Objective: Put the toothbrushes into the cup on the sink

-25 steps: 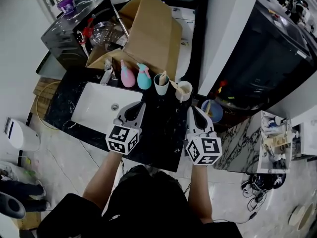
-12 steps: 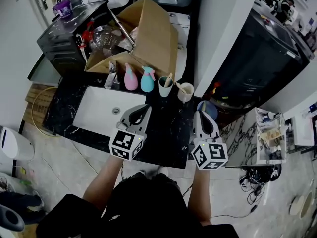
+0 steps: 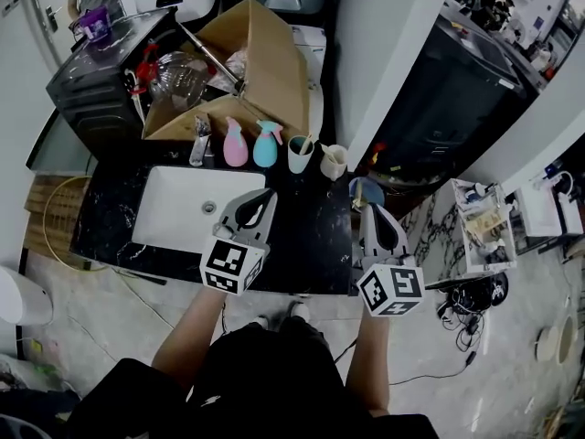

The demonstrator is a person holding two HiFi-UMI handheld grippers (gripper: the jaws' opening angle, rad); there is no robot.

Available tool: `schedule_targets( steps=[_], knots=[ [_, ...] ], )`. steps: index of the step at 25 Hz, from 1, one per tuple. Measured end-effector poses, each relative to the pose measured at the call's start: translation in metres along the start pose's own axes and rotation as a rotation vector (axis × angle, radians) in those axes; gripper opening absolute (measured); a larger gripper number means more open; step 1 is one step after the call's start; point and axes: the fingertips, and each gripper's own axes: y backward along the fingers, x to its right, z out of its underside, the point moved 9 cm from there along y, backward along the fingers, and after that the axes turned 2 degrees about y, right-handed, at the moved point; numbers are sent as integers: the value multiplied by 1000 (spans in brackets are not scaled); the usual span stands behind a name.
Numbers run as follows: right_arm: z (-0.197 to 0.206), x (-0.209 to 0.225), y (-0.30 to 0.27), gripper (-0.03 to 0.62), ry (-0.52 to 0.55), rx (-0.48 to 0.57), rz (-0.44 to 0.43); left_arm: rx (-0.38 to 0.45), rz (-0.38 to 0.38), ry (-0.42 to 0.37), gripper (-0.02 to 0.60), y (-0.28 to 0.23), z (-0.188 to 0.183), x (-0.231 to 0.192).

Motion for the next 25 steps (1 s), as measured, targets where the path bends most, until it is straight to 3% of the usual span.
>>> schedule_targets(
  steps=[11,25],
  knots=[
    [-7,-39,32,2,6,20,73,42,41,1,2,30,-9,-15],
    [-14,-45,38,2,26,28,60,62,27,-6,2,41,-16,-9]
  ],
)
